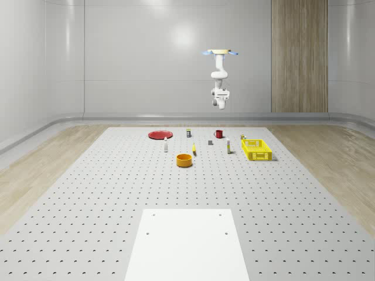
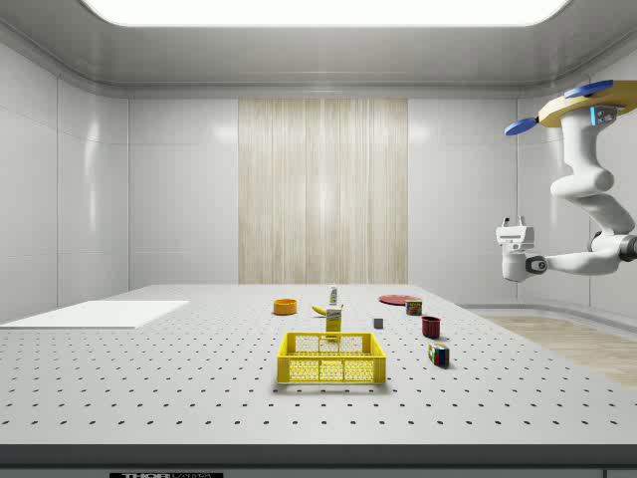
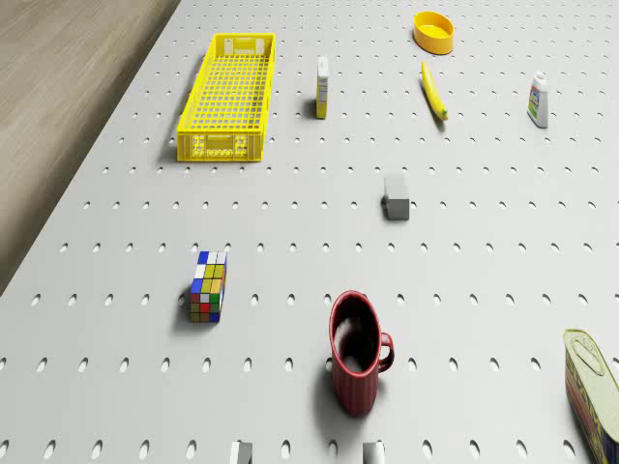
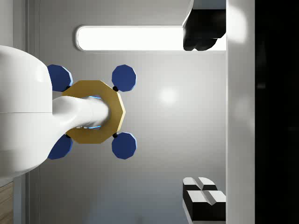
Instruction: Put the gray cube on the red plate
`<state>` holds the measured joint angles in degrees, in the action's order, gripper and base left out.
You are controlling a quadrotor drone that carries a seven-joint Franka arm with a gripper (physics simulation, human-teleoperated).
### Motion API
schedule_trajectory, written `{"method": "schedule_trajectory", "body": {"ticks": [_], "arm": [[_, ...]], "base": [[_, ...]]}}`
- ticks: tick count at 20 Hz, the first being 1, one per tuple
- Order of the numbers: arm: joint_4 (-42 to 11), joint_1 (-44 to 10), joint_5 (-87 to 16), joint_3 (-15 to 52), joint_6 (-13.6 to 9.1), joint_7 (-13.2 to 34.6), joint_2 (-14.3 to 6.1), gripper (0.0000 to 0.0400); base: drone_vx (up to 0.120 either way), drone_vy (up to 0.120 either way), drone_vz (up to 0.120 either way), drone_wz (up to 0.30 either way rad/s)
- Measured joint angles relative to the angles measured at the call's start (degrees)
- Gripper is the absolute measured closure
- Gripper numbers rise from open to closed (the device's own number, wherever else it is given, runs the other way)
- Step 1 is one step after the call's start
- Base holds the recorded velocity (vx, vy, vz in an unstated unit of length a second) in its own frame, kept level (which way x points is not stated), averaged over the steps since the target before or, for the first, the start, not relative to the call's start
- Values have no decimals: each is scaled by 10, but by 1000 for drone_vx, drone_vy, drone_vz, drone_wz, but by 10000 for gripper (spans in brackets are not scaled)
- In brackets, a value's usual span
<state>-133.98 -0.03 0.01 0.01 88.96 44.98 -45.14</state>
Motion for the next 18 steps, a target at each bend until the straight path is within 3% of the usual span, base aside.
{"method": "schedule_trajectory", "body": {"ticks": [9, 18], "arm": [[108, -2, 1, 1, -77, -1, 27, 0], [162, -3, 1, 2, -107, -2, 47, 0]], "base": [[116, -120, 0, 0], [120, -120, 0, 0]]}}
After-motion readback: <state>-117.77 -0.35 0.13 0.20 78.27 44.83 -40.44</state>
